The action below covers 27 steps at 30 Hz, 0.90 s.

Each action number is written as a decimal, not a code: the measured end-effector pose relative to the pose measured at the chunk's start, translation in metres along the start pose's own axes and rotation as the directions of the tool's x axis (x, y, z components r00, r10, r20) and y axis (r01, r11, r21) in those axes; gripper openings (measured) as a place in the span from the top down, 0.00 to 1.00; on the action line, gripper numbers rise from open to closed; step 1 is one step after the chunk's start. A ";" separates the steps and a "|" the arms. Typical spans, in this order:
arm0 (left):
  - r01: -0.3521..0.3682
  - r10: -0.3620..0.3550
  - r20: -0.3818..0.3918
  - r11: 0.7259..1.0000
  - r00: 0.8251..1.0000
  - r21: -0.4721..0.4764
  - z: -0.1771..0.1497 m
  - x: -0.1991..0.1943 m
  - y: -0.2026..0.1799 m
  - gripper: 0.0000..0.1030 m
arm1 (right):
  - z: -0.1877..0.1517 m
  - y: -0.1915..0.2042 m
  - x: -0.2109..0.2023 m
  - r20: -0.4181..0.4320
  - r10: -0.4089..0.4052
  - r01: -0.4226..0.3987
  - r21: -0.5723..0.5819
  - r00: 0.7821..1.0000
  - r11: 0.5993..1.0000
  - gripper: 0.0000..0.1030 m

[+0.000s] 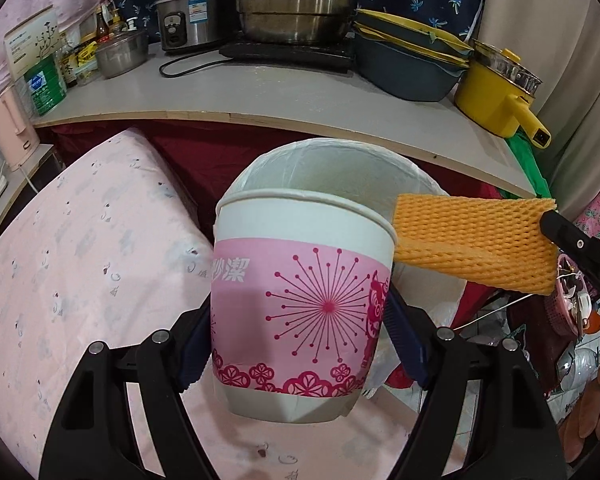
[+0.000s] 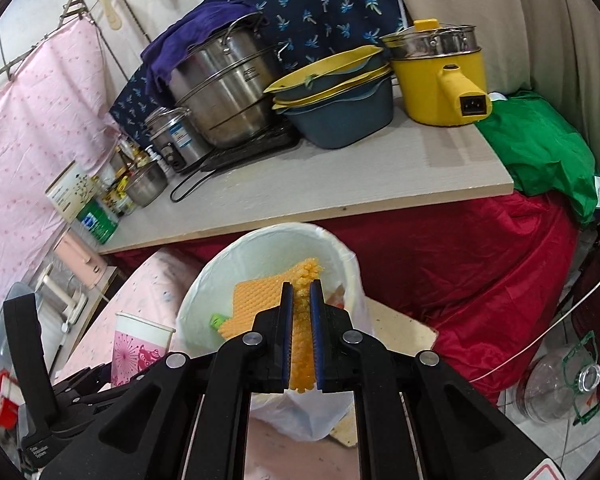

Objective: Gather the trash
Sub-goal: 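Carry the paper cup and foam sleeve over the white bin with both tools, then open both tools to drop the cup and sleeve into the bin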

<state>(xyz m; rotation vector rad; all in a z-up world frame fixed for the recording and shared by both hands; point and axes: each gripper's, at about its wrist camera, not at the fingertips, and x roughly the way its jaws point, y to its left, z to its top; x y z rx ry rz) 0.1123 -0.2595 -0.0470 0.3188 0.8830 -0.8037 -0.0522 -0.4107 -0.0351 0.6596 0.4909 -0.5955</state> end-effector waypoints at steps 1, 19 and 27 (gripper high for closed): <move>0.004 -0.004 0.000 1.000 1.000 0.001 0.003 0.003 -0.002 0.29 | 0.002 -0.002 0.002 0.003 -0.003 0.003 0.004 1.000 1.000 0.92; -0.047 0.048 0.022 0.998 0.999 -0.029 0.023 0.026 0.008 0.13 | 0.022 0.024 0.054 -0.017 0.038 -0.038 -0.021 0.999 0.999 0.91; -0.098 0.100 0.032 0.993 0.995 -0.061 0.018 0.015 0.027 0.11 | 0.016 0.040 0.068 -0.057 0.051 -0.054 -0.050 0.997 0.997 0.80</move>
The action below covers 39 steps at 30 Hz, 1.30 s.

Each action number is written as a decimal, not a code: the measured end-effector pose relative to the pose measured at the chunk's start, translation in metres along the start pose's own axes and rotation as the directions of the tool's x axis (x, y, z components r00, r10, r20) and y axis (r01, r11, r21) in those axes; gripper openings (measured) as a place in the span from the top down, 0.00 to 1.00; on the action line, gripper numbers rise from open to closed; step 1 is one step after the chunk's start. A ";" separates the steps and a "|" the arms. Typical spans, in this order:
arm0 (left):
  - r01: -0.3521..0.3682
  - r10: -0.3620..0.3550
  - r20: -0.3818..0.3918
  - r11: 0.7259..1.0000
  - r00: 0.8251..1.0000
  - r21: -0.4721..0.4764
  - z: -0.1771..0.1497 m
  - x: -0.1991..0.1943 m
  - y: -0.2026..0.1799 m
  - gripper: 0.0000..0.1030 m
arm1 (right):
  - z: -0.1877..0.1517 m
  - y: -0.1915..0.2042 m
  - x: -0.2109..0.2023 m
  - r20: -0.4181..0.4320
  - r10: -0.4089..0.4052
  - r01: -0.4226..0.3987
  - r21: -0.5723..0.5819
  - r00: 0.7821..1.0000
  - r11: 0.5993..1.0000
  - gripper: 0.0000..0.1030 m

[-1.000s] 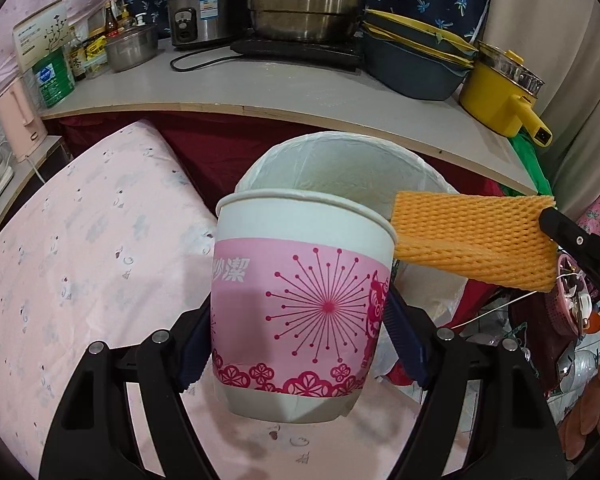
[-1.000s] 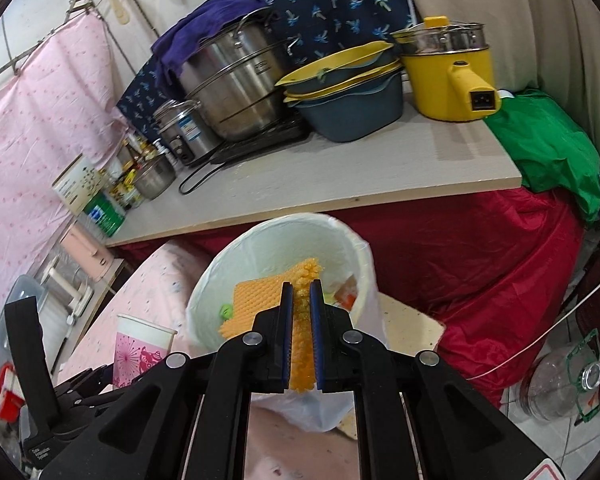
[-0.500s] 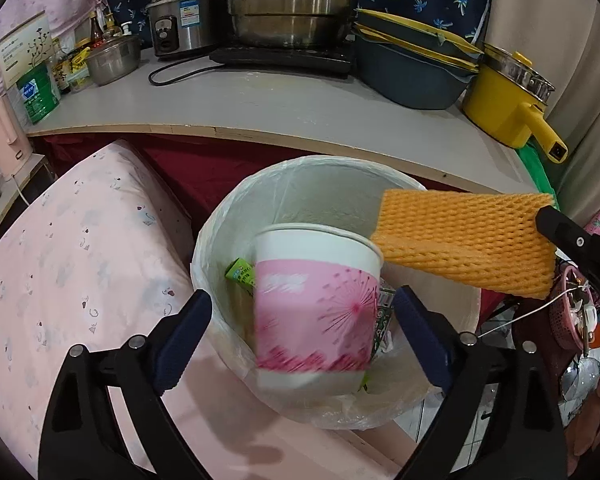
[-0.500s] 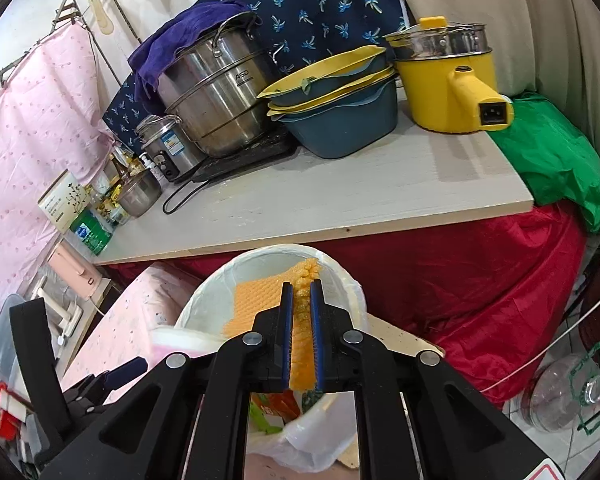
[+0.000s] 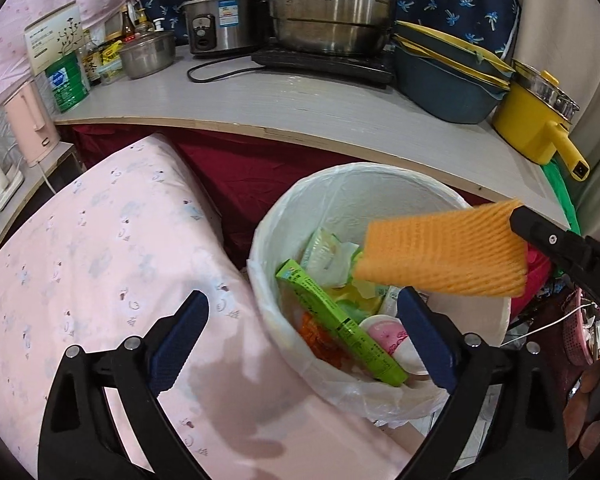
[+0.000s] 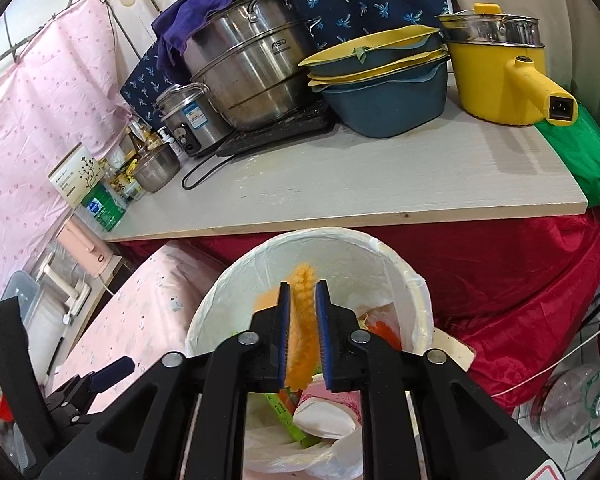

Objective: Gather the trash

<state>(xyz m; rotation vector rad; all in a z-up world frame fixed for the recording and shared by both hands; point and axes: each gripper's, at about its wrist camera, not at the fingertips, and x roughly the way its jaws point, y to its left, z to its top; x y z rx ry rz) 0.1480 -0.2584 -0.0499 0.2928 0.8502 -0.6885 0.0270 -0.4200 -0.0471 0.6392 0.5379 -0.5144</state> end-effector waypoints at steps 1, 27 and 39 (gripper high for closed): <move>-0.005 0.005 0.003 1.000 1.000 0.000 -0.001 -0.002 0.002 0.11 | -0.001 0.001 -0.002 0.004 -0.004 0.004 0.000 1.000 1.000 0.78; -0.052 0.053 0.065 0.998 0.996 -0.024 -0.032 -0.071 0.008 0.10 | -0.033 0.044 -0.064 -0.008 -0.040 0.038 -0.187 0.999 0.982 0.53; -0.137 0.140 0.076 0.990 0.987 -0.045 -0.062 -0.094 0.018 0.10 | -0.061 0.062 -0.086 -0.010 -0.118 0.109 -0.318 0.993 0.942 0.19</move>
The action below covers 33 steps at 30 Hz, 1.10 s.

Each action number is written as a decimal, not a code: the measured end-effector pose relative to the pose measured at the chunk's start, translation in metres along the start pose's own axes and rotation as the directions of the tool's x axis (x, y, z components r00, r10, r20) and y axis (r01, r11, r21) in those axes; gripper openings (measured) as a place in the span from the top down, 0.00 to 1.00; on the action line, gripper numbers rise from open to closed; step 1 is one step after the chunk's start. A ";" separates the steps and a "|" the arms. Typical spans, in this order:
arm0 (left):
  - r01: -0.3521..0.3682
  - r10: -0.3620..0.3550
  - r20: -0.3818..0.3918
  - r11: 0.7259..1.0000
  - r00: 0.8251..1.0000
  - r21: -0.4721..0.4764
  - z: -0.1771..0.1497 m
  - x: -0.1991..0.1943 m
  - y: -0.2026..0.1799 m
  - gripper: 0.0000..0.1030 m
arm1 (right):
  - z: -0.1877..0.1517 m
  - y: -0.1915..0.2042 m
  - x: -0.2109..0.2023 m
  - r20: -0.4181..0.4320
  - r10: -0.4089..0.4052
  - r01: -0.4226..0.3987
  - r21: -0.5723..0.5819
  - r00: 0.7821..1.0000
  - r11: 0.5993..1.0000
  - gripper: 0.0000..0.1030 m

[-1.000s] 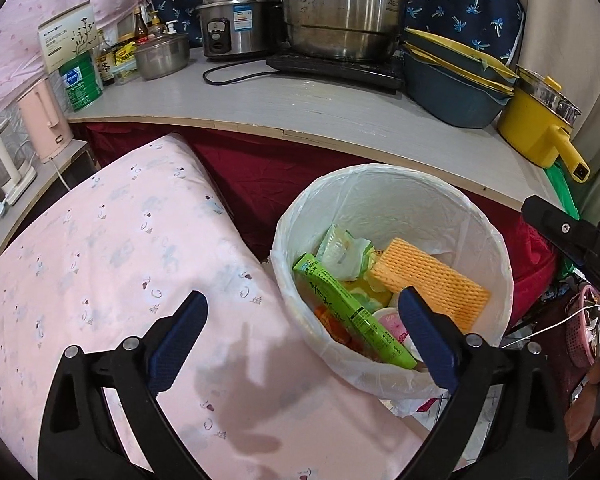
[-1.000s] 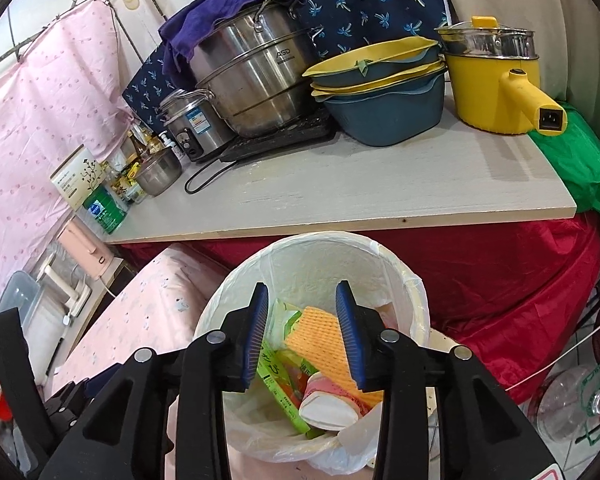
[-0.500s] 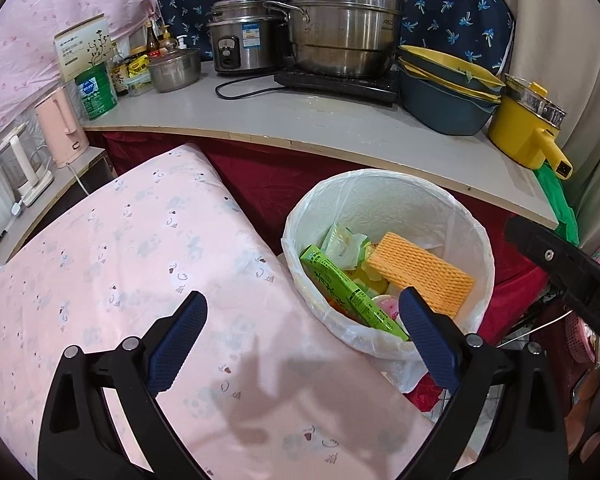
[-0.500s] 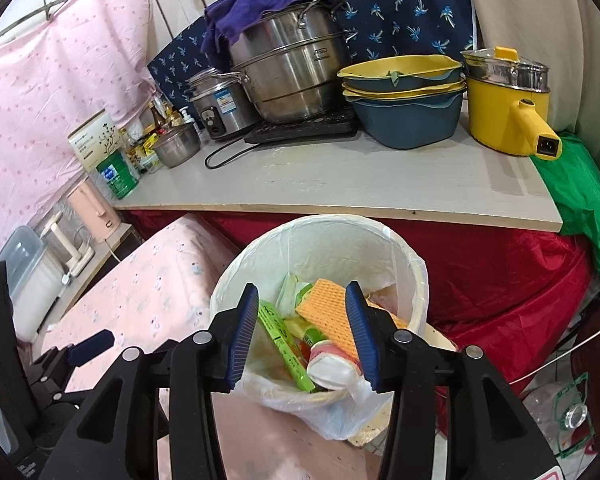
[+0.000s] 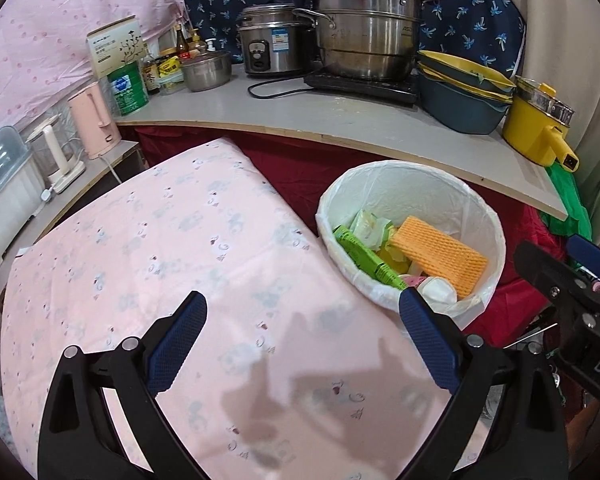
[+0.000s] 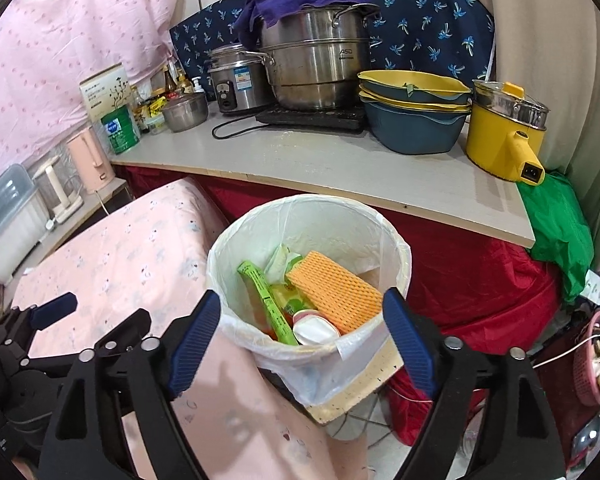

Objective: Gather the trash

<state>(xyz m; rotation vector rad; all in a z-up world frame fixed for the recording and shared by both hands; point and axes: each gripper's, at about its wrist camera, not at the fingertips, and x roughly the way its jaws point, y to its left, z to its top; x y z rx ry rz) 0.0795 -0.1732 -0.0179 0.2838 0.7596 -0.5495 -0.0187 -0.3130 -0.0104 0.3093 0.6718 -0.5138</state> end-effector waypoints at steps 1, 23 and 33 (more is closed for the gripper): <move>-0.006 0.006 -0.003 1.000 1.000 -0.001 -0.003 -0.001 0.001 0.10 | -0.002 0.002 -0.001 -0.006 -0.001 0.001 -0.008 1.000 1.000 0.19; -0.073 0.071 -0.039 0.995 0.997 -0.060 -0.035 -0.021 0.018 0.10 | -0.036 0.012 -0.012 -0.055 -0.028 0.021 -0.111 0.998 0.994 0.07; -0.082 0.080 -0.041 0.995 0.996 -0.049 -0.040 -0.024 0.012 0.10 | -0.043 0.011 -0.011 -0.067 -0.034 0.026 -0.113 0.997 0.993 0.07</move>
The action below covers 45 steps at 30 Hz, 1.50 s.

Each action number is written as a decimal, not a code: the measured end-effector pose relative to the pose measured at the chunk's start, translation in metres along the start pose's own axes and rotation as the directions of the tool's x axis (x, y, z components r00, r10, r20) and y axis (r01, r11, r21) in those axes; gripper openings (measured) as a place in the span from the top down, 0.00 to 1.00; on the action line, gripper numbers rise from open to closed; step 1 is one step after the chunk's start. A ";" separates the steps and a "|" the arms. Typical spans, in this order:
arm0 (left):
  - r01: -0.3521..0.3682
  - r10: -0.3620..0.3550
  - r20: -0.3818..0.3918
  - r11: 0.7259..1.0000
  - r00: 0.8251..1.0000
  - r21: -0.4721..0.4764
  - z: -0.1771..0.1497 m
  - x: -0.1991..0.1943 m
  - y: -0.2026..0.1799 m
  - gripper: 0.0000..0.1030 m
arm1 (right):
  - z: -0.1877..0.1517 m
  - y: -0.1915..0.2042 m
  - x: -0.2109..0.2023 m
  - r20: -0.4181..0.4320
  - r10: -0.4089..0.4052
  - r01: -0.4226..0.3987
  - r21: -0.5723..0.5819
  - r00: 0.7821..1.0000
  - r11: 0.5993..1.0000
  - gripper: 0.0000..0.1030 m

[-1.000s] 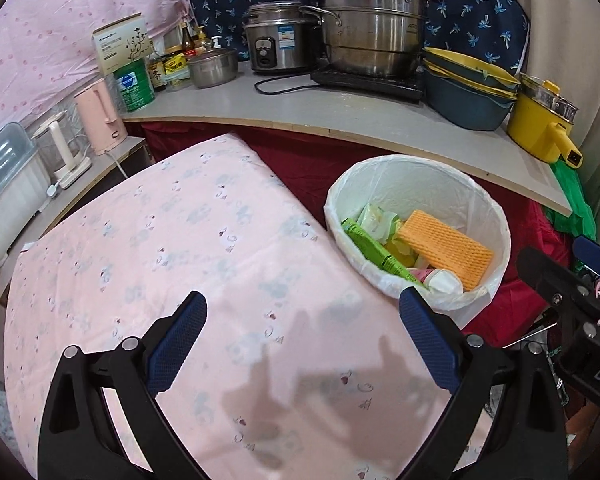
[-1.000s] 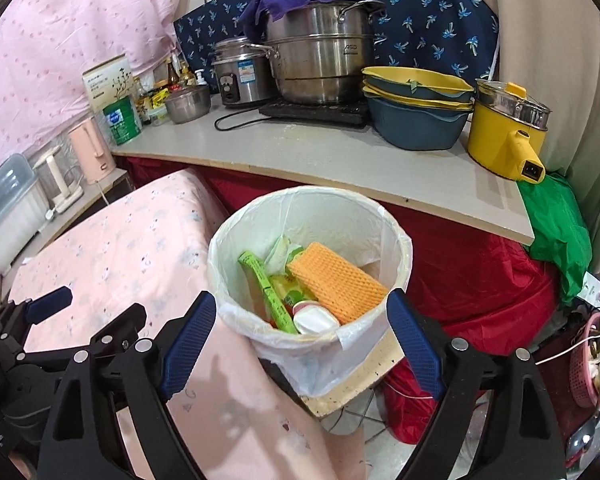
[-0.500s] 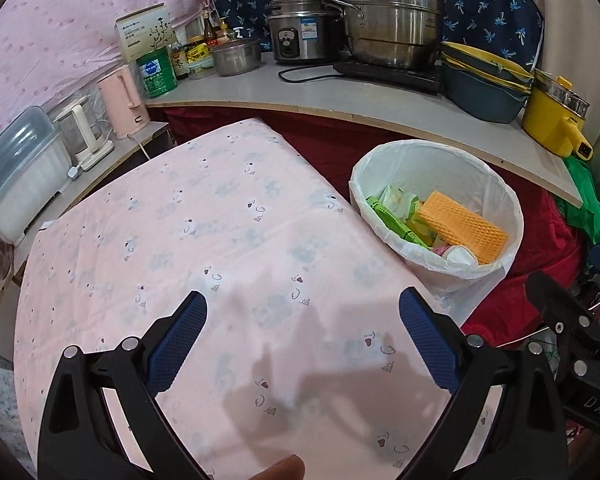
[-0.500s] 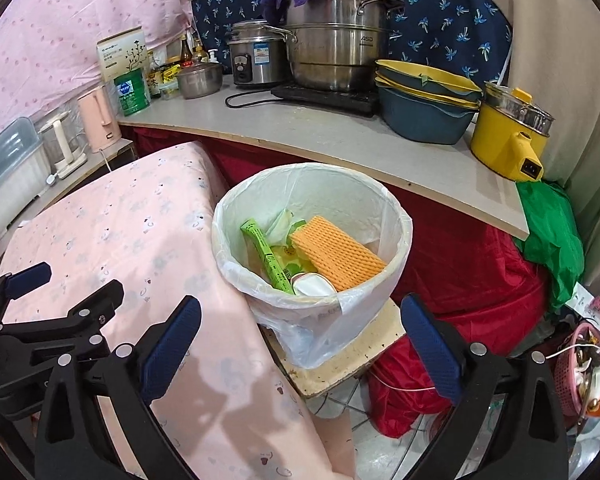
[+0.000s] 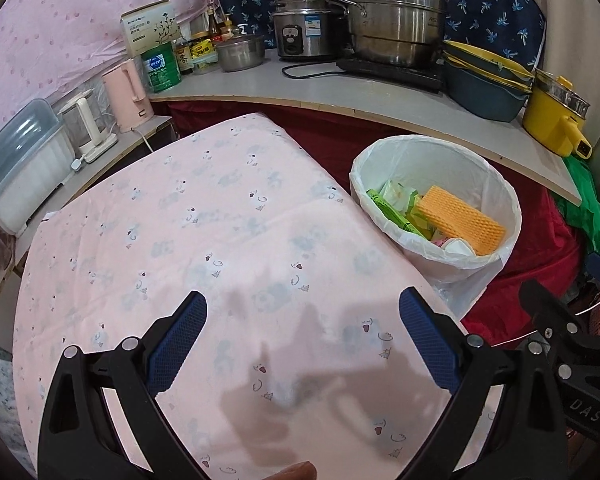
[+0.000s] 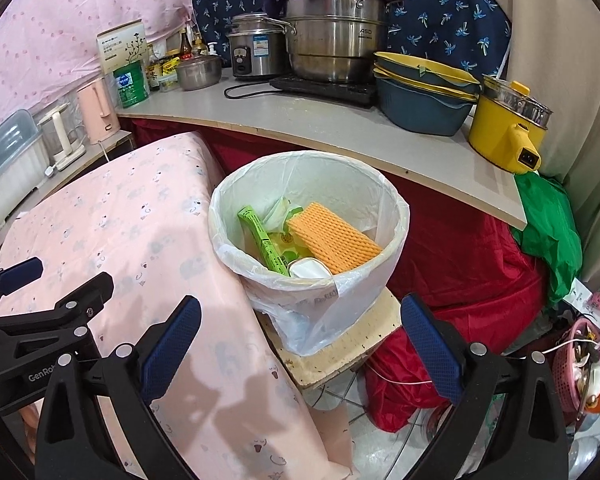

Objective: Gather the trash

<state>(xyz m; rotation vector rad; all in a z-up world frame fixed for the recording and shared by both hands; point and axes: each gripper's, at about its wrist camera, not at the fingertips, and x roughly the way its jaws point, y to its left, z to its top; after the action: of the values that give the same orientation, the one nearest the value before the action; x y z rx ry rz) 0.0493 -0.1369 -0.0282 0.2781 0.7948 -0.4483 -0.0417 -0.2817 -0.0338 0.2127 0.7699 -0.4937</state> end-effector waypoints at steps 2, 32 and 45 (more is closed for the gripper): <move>-0.002 0.002 -0.001 1.000 1.000 -0.002 0.001 0.000 0.000 0.10 | 0.000 0.000 0.000 0.001 0.003 -0.003 0.000 1.000 1.000 0.07; -0.038 0.038 0.003 0.999 0.999 -0.031 0.012 0.008 -0.002 0.10 | 0.007 -0.005 0.011 -0.004 0.002 -0.002 0.018 1.000 1.000 0.07; -0.044 0.045 0.008 0.999 0.999 -0.024 0.012 0.008 -0.003 0.10 | 0.009 -0.007 0.016 -0.008 0.004 -0.004 0.019 1.000 1.000 0.07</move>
<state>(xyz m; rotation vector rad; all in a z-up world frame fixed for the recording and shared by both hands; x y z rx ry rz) 0.0603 -0.1466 -0.0264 0.2715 0.7836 -0.3978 -0.0303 -0.2965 -0.0391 0.2341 0.7725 -0.4970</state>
